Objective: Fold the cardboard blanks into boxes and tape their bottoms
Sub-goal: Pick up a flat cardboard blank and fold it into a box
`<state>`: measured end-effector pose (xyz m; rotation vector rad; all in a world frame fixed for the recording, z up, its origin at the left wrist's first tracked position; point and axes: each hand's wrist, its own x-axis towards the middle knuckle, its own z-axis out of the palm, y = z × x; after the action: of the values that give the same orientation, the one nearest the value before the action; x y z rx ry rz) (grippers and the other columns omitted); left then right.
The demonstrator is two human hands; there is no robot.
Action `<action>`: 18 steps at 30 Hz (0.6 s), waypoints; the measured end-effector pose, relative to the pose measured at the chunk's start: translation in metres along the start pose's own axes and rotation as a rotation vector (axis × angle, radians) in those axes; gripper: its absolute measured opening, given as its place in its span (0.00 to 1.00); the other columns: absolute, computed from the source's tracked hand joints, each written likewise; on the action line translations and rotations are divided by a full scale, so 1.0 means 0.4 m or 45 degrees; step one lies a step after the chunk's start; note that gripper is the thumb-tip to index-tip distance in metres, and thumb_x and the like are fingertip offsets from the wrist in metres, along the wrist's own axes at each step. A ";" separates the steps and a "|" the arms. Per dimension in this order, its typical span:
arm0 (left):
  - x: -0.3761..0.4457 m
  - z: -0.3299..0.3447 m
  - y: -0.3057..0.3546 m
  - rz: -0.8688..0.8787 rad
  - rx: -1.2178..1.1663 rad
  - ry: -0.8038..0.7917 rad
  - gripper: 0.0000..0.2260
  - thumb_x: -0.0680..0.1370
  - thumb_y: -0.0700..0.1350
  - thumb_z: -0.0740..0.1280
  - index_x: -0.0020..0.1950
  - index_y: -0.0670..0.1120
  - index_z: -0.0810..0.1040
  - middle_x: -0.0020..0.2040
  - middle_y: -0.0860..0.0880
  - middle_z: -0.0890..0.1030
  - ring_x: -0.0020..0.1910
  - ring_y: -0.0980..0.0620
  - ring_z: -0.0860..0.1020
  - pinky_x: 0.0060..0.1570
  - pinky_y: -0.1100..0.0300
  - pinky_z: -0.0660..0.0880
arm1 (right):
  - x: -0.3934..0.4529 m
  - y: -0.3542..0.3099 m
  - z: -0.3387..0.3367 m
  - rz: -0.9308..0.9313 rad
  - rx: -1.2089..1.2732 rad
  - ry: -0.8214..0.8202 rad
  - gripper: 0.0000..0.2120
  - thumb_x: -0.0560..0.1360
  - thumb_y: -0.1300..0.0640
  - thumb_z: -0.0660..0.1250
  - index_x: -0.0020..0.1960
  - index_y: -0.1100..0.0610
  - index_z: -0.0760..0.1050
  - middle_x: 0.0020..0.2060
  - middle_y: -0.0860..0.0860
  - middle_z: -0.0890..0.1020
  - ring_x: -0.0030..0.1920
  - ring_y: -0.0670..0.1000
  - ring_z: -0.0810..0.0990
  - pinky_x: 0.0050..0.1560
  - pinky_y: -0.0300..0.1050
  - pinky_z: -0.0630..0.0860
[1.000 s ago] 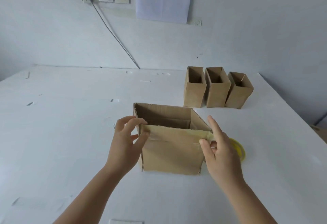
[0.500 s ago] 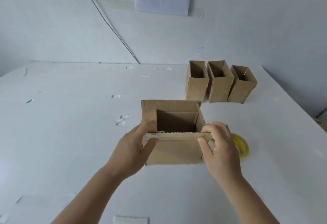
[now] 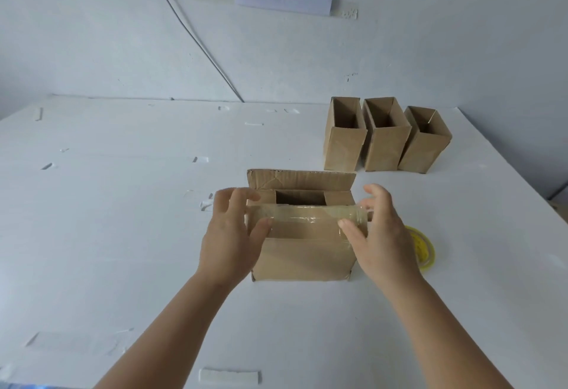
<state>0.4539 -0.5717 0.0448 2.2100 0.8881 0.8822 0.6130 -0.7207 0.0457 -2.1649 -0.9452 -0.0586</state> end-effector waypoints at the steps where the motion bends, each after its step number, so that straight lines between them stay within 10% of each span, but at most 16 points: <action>1: 0.005 0.003 0.001 -0.011 -0.016 -0.021 0.16 0.74 0.43 0.69 0.60 0.51 0.71 0.60 0.54 0.67 0.45 0.55 0.77 0.43 0.51 0.78 | 0.008 -0.002 0.002 -0.015 0.005 -0.022 0.32 0.74 0.55 0.69 0.74 0.53 0.58 0.61 0.51 0.73 0.58 0.52 0.74 0.48 0.42 0.72; 6: 0.024 0.006 0.000 0.108 0.094 -0.117 0.33 0.74 0.39 0.68 0.75 0.54 0.59 0.72 0.50 0.58 0.67 0.52 0.61 0.66 0.57 0.61 | 0.053 -0.017 -0.004 -0.249 -0.256 -0.217 0.40 0.76 0.59 0.66 0.78 0.49 0.44 0.77 0.50 0.50 0.75 0.55 0.55 0.72 0.52 0.61; 12: 0.064 -0.011 0.021 0.187 0.464 -0.436 0.36 0.78 0.41 0.59 0.78 0.53 0.39 0.79 0.55 0.42 0.76 0.54 0.34 0.75 0.48 0.40 | 0.078 -0.030 -0.015 -0.288 -0.399 -0.307 0.35 0.77 0.57 0.64 0.78 0.49 0.49 0.72 0.50 0.62 0.72 0.52 0.58 0.71 0.48 0.57; 18: 0.059 -0.005 0.028 0.367 0.679 -0.515 0.23 0.80 0.42 0.50 0.75 0.51 0.61 0.73 0.56 0.64 0.75 0.55 0.58 0.73 0.46 0.40 | 0.065 0.009 0.000 -0.413 -0.368 -0.276 0.18 0.77 0.57 0.59 0.65 0.54 0.76 0.59 0.50 0.76 0.62 0.53 0.73 0.63 0.46 0.62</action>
<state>0.4695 -0.5599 0.0623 2.8917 0.6668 0.2993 0.6343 -0.7063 0.0518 -2.2882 -1.4858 -0.1265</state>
